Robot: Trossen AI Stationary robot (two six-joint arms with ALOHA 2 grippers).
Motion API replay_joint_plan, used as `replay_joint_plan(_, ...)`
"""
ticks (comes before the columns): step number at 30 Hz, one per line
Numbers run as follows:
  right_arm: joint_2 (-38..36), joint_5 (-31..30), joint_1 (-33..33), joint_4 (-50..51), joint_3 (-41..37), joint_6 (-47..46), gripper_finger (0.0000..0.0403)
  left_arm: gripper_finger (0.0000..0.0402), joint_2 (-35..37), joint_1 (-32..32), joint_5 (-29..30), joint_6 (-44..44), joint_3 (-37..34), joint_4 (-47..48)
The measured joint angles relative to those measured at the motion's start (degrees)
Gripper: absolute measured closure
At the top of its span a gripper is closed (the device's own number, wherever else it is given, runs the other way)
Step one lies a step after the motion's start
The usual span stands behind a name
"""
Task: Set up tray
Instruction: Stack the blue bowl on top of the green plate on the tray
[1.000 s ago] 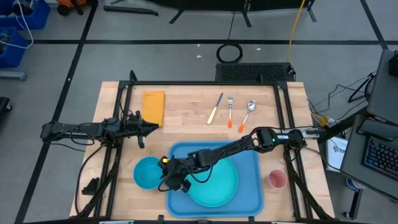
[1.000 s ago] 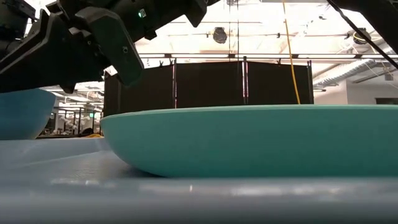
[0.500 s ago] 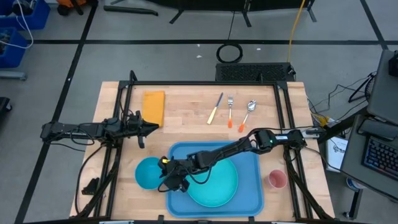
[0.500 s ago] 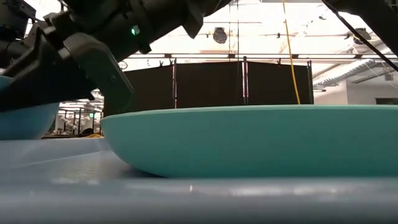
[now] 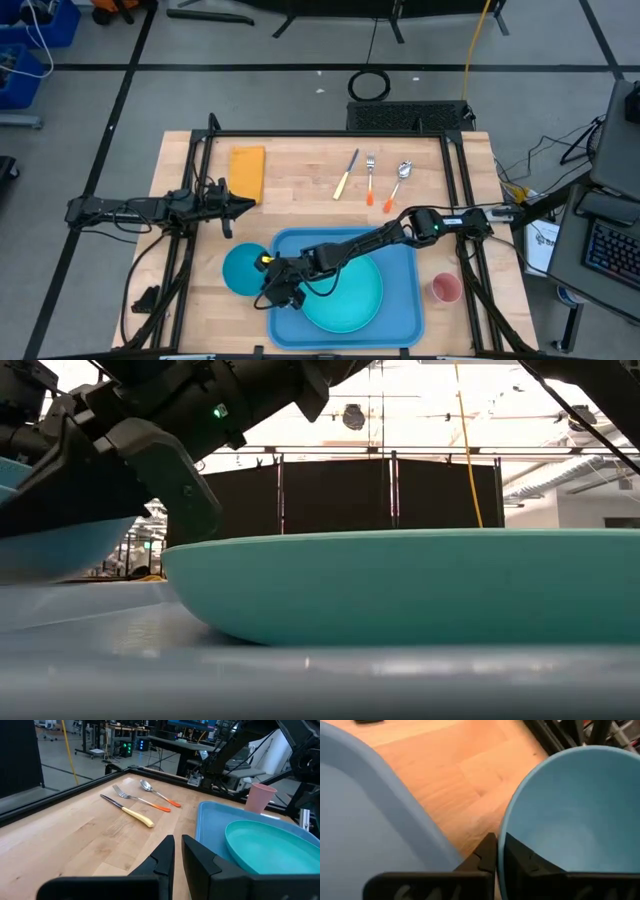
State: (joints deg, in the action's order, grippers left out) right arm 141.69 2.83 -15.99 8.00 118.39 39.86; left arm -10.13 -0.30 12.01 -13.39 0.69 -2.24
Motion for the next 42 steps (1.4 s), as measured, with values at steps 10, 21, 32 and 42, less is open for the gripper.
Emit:
replay_joint_plan(10, -2.47, -3.14, -0.61, 5.05, 0.0, -1.1, 0.04, 0.0364, 0.0, 0.0, -0.04, 0.0, 0.0, 0.03)
replay_joint_plan(21, -9.59, -4.05, -0.83, 16.89, 0.02, -9.63, 0.0402, 0.0364, 0.02, 0.0, -0.3, -1.28, 0.0, 0.07)
replay_joint_plan(32, -14.78, -4.5, -1.04, 33.14, 0.04, -22.34, 0.0402, 0.0364, 0.02, 0.0, -0.61, -2.45, -0.02, 0.15)
replay_joint_plan(42, -16.07, -4.24, -2.32, 39.54, 0.04, -30.65, 0.0402, 0.0364, 0.01, 0.0, -0.62, -3.39, -0.04, 0.15)
